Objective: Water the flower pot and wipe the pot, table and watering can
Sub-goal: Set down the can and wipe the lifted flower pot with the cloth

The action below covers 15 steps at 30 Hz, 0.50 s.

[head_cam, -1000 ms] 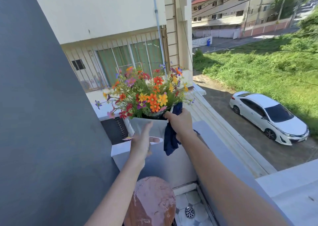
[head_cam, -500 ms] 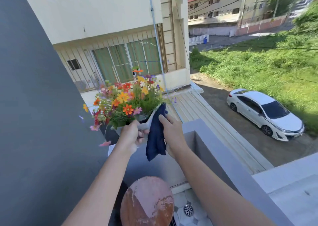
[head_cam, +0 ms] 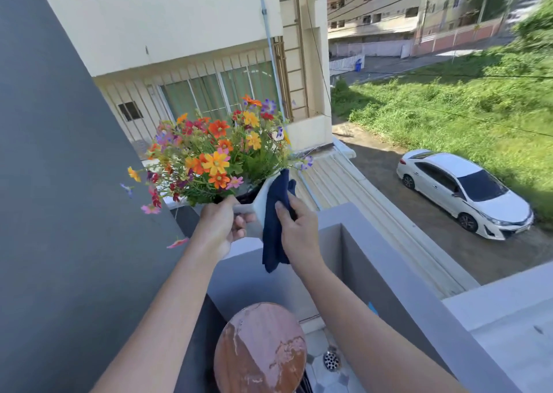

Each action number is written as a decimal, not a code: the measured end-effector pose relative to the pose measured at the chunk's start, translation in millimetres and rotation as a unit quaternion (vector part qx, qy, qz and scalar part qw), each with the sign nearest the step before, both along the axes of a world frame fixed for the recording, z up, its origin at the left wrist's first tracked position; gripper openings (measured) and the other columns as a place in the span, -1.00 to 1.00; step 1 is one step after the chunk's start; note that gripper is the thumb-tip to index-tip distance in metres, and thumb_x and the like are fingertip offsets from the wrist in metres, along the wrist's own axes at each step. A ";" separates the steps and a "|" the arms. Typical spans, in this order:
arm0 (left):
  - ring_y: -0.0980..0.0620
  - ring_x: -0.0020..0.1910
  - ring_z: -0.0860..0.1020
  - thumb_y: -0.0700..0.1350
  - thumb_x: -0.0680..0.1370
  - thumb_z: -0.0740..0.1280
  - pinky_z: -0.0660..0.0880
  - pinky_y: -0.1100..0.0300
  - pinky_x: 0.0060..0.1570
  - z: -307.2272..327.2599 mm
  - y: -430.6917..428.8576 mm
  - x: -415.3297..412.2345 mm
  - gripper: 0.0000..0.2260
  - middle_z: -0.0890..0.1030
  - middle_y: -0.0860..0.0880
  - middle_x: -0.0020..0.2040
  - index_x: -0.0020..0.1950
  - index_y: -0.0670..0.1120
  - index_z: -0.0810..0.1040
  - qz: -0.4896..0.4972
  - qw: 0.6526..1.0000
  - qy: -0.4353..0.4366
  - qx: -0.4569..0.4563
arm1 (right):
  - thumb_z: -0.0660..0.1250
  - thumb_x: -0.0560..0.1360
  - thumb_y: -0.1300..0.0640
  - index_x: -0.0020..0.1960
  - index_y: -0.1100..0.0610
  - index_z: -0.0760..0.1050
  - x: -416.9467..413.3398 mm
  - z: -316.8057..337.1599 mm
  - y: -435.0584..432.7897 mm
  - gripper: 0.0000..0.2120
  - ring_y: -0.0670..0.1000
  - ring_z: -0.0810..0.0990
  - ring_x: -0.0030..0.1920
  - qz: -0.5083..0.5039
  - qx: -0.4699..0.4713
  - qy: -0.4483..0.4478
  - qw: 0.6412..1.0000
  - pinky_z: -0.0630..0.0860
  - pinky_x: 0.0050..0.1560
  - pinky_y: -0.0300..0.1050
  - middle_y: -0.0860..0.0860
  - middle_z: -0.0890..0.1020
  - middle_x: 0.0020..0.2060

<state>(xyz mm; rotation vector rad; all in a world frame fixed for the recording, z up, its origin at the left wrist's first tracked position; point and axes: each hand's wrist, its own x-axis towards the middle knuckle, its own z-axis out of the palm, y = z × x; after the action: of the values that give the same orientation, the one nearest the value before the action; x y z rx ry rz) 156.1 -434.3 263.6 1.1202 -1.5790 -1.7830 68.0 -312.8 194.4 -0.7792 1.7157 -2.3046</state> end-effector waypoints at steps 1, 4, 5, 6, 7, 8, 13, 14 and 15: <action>0.11 -0.50 0.35 -0.16 0.65 0.23 0.27 0.24 -0.51 3.0 1.7 1.2 -0.80 0.69 -0.30 -0.16 0.10 -0.27 0.56 -0.002 1.000 0.000 -0.004 | 0.29 0.65 0.22 0.11 0.10 0.67 -12.0 8.9 -3.3 -0.82 0.00 0.59 -0.01 -0.012 0.001 -0.001 1.000 0.48 0.01 -0.05 0.04 0.65 -0.01; 0.09 -0.49 0.35 -0.18 0.64 0.25 0.26 0.21 -0.48 10.8 9.7 5.3 -0.78 0.67 -0.34 -0.13 0.11 -0.32 0.57 -0.028 0.999 -0.005 -0.014 | 0.30 0.65 0.18 -0.16 0.22 0.47 -53.0 28.0 -10.6 -0.78 0.04 0.41 -0.22 -0.076 0.025 -0.005 0.997 0.32 -0.15 0.02 0.08 0.46 -0.25; 0.09 -0.48 0.35 -0.18 0.64 0.25 0.25 0.20 -0.48 12.1 12.9 6.7 -0.78 0.67 -0.34 -0.13 0.11 -0.32 0.56 -0.035 0.999 -0.004 -0.014 | 0.30 0.65 0.16 -0.22 0.19 0.36 -64.6 32.9 -11.4 -0.71 0.03 0.31 -0.26 -0.091 0.029 -0.015 0.995 0.24 -0.18 0.03 0.06 0.36 -0.31; 0.08 -0.48 0.35 -0.17 0.63 0.26 0.25 0.20 -0.48 12.3 15.2 7.3 -0.79 0.67 -0.34 -0.14 0.11 -0.31 0.56 -0.038 0.999 -0.002 -0.012 | 0.29 0.65 0.13 -0.25 0.14 0.29 -73.2 37.0 -11.9 -0.67 0.03 0.26 -0.28 -0.100 0.028 -0.024 0.994 0.19 -0.21 0.03 0.03 0.31 -0.33; 0.07 -0.47 0.34 -0.17 0.63 0.26 0.25 0.20 -0.48 12.2 16.7 7.0 -0.80 0.67 -0.33 -0.15 0.09 -0.30 0.56 -0.037 0.999 0.003 -0.010 | 0.30 0.64 0.13 -0.27 0.10 0.26 -77.5 41.9 -10.7 -0.65 0.02 0.24 -0.30 -0.098 0.023 -0.030 0.994 0.17 -0.22 0.02 0.00 0.29 -0.35; 0.07 -0.47 0.34 -0.17 0.63 0.25 0.24 0.20 -0.48 12.0 16.9 5.8 -0.80 0.67 -0.32 -0.16 0.08 -0.29 0.56 -0.035 0.999 0.007 -0.009 | 0.30 0.64 0.13 -0.28 0.07 0.27 -77.2 46.4 -10.3 -0.65 0.01 0.24 -0.32 -0.091 0.018 -0.037 0.995 0.18 -0.25 0.01 -0.02 0.30 -0.37; 0.07 -0.48 0.37 -0.11 0.66 0.21 0.26 0.20 -0.48 10.2 10.7 -2.8 -0.71 0.67 -0.30 -0.13 0.12 -0.31 0.59 -0.014 1.000 0.016 -0.008 | 0.29 0.61 0.18 -0.29 0.10 0.26 -38.4 55.8 -4.4 -0.67 0.02 0.22 -0.33 -0.057 0.023 0.011 0.998 0.19 -0.27 0.02 0.01 0.29 -0.38; 0.08 -0.48 0.37 -0.11 0.67 0.21 0.27 0.20 -0.48 10.2 9.3 -4.5 -0.70 0.68 -0.29 -0.12 0.13 -0.31 0.60 -0.010 1.000 0.014 -0.008 | 0.29 0.61 0.17 -0.28 0.10 0.27 -30.2 53.6 -1.9 -0.68 0.02 0.25 -0.31 -0.054 0.027 0.026 0.998 0.21 -0.25 0.03 0.02 0.30 -0.36; 0.08 -0.48 0.37 -0.11 0.67 0.20 0.27 0.20 -0.49 10.7 7.7 -5.5 -0.71 0.68 -0.27 -0.13 0.13 -0.30 0.60 -0.008 1.000 0.007 -0.008 | 0.29 0.62 0.14 -0.27 0.10 0.27 -20.8 51.2 1.9 -0.68 0.01 0.26 -0.31 -0.045 0.029 0.030 0.998 0.21 -0.25 0.03 0.02 0.31 -0.36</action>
<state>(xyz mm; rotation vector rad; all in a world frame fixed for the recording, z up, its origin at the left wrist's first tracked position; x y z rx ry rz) 150.6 -426.6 274.3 1.0886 -1.5945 -1.7812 47.1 -310.9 245.6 -0.7844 1.8709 -2.2986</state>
